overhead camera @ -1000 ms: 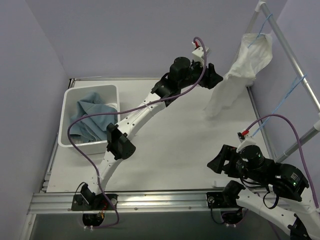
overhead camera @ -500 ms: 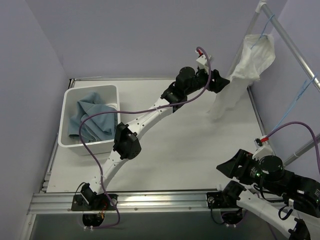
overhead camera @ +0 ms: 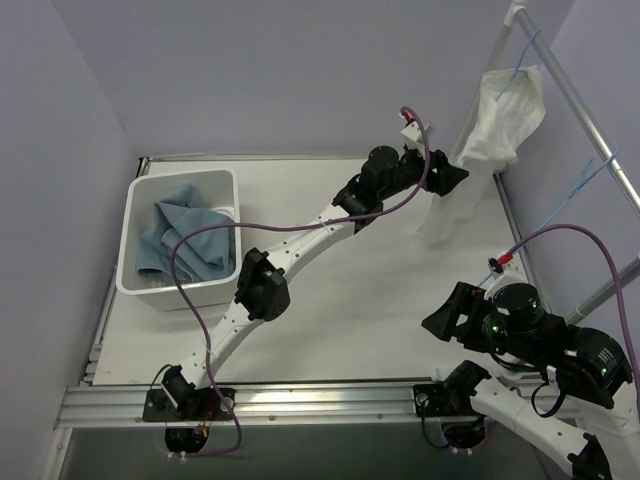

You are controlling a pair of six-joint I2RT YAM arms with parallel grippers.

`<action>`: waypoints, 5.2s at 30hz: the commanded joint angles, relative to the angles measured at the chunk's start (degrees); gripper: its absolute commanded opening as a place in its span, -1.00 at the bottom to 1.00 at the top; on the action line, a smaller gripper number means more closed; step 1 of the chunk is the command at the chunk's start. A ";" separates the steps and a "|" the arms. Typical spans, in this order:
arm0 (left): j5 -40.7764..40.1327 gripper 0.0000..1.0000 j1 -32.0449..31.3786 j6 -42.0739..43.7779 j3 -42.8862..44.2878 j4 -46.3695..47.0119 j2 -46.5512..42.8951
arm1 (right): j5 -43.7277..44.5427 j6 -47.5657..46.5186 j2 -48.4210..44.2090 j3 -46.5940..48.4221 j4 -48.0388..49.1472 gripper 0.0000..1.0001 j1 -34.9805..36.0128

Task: Remove the skirt from the hanger

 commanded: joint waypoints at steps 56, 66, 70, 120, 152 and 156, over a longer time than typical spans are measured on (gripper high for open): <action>-10.59 -0.84 -0.46 -19.38 7.59 24.79 8.86 | -8.05 -5.90 4.27 9.85 -0.37 0.34 -8.90; -7.59 -0.95 1.03 -31.23 2.66 28.49 3.42 | -8.40 -6.25 3.92 10.56 -0.73 0.34 -8.99; -3.29 -0.95 1.91 -35.29 3.89 29.37 2.54 | -8.76 -6.60 4.53 11.70 -0.11 0.34 -9.07; 13.94 -0.95 11.84 -39.69 -24.14 26.73 -27.78 | -9.28 -13.37 6.12 18.56 -2.66 0.36 -12.15; 7.53 -0.95 15.88 -60.52 -19.74 45.27 -20.40 | -9.11 -15.75 6.64 16.27 -0.46 0.38 -12.15; 7.53 -0.95 17.12 -61.31 -24.40 48.08 -22.86 | -9.28 -16.45 6.91 15.66 -0.02 0.39 -12.15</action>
